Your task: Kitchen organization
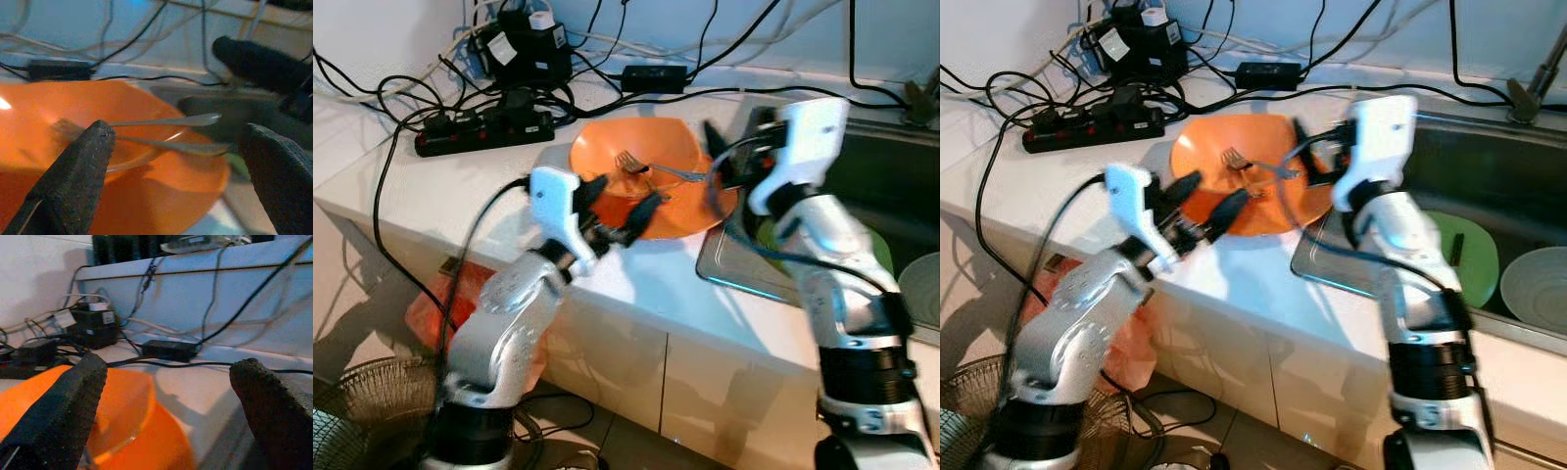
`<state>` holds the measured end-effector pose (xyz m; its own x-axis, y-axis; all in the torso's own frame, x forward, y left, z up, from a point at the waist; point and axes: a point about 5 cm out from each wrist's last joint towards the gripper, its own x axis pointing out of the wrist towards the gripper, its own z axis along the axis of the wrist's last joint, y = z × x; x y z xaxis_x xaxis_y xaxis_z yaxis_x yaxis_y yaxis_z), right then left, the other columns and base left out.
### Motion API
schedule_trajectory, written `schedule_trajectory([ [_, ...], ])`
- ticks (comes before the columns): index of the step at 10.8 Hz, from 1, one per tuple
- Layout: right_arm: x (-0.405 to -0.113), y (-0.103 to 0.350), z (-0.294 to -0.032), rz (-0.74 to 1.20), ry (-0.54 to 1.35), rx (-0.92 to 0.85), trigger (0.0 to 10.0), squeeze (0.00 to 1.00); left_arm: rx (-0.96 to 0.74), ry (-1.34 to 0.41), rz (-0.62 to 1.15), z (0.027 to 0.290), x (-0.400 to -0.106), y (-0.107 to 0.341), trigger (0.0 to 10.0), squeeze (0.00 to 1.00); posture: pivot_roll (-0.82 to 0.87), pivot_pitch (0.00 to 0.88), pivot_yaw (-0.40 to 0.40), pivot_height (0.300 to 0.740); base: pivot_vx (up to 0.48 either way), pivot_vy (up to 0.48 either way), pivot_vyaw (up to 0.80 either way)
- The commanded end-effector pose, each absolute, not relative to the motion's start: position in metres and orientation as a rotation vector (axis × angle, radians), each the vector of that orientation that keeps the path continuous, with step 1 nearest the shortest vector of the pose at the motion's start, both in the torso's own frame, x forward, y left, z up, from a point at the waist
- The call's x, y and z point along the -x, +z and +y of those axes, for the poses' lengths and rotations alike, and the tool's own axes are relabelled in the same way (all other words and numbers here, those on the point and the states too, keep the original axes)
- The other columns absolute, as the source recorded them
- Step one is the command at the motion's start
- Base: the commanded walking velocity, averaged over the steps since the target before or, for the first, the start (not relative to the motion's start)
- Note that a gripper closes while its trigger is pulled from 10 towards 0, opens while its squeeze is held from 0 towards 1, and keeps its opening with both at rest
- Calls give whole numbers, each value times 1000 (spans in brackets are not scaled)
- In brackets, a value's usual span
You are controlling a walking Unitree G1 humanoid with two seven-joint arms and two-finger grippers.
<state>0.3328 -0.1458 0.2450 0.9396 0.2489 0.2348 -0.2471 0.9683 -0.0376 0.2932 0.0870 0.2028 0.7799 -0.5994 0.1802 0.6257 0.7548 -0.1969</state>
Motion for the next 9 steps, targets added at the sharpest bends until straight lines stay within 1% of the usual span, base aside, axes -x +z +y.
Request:
schedule_trajectory([
  [1,-330,247,-150,-241,231,24,10000,0,282,-683,-75,86,-295,200,10000,0,114,74,97,740,0,0,0],
  [2,-329,245,-154,-234,212,30,10000,0,348,-689,-54,81,-298,199,10000,0,100,77,98,740,0,0,0],
  [3,-325,244,-159,-225,207,36,10000,0,498,-664,-17,79,-305,197,10000,0,88,80,98,740,0,0,0],
  [5,-320,242,-164,-210,222,36,10000,0,638,-616,12,86,-314,195,10000,0,82,84,97,740,0,0,0],
  [6,-315,237,-171,-193,221,41,10000,0,742,-589,9,87,-315,196,10000,0,78,87,98,740,0,0,0],
  [7,-310,230,-181,-163,209,57,10000,0,813,-522,24,100,-324,196,10000,0,76,88,98,740,0,0,0],
  [8,-308,226,-182,-131,229,59,10000,0,847,-520,37,101,-325,197,10000,0,72,87,104,740,0,0,0],
  [9,-305,221,-179,-98,292,73,10000,0,891,-529,49,102,-325,198,10000,0,73,85,105,740,0,0,0],
])
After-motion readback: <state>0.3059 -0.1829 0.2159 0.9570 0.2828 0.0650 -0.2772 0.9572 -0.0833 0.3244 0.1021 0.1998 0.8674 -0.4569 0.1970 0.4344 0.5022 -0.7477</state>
